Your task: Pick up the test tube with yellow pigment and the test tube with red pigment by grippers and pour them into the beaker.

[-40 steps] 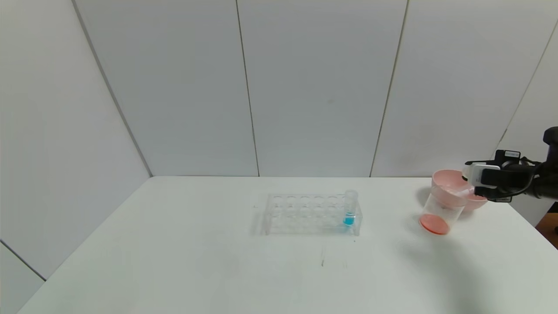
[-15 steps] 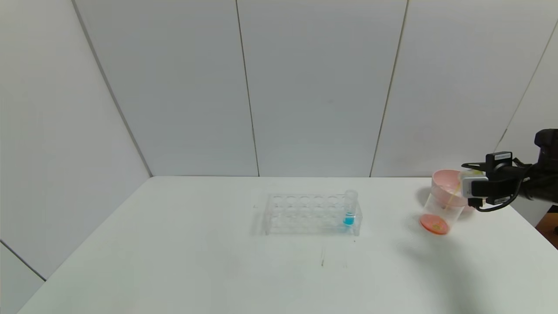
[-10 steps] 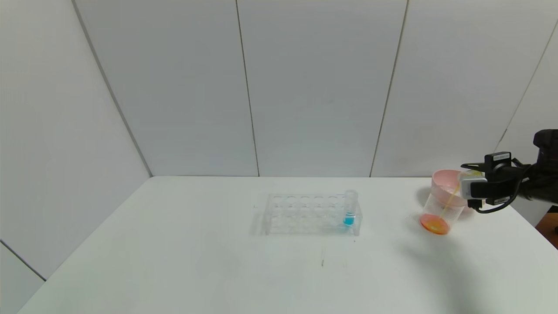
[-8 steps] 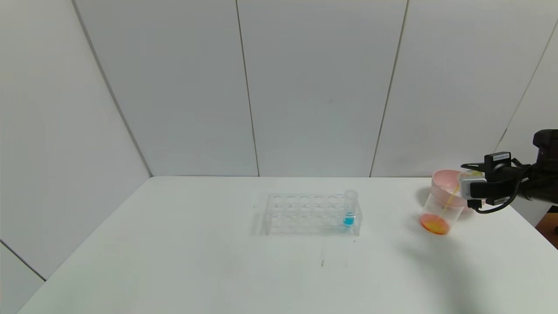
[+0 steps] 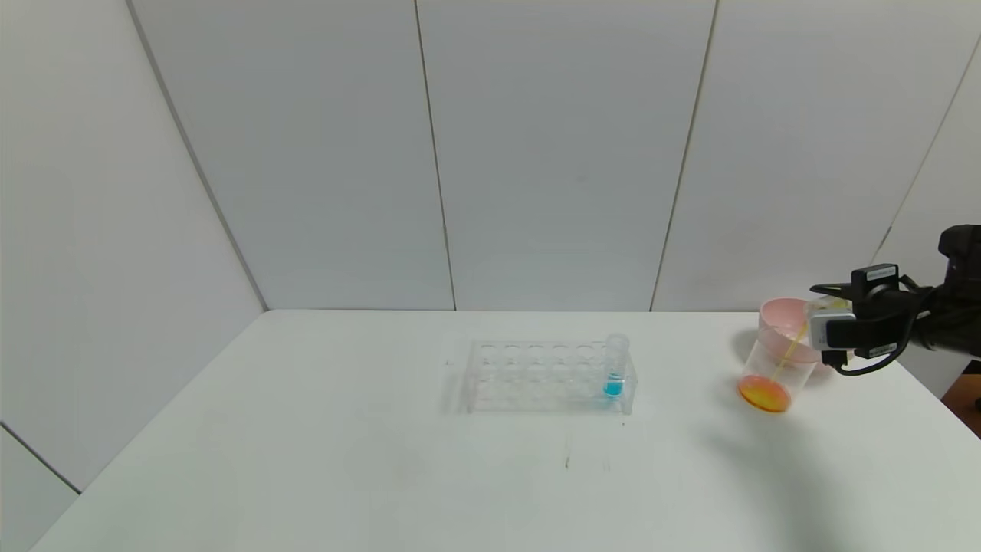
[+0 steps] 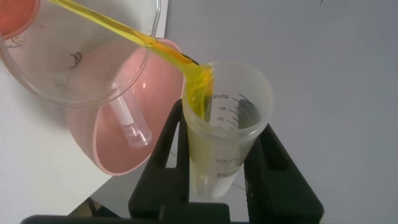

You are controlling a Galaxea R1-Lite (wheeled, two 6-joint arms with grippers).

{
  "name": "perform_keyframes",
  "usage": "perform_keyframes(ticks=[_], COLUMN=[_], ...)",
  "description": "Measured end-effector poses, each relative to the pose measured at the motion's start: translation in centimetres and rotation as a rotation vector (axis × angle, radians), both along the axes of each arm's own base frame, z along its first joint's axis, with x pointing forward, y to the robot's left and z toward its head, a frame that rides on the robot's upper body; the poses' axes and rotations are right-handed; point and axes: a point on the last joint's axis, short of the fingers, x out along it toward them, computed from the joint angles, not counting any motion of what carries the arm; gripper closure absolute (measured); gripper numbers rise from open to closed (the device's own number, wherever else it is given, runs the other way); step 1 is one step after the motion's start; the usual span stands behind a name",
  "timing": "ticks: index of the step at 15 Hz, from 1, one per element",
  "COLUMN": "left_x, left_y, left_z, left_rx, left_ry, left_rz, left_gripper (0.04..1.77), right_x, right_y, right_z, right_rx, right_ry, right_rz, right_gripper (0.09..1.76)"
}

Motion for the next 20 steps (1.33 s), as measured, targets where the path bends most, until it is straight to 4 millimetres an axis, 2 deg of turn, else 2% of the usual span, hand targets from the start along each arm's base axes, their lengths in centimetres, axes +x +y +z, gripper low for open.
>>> perform_keyframes(ticks=[20], left_x=[0.00], left_y=[0.00], left_z=[0.00], left_rx=[0.000], left_ry=[0.000], left_rz=[0.000], left_gripper=[0.05], right_x=[0.11], right_y=[0.75], right_z=[0.69], right_rx=[-0.015], right_ry=[-0.021], right_rz=[0.012], right_gripper=[1.29])
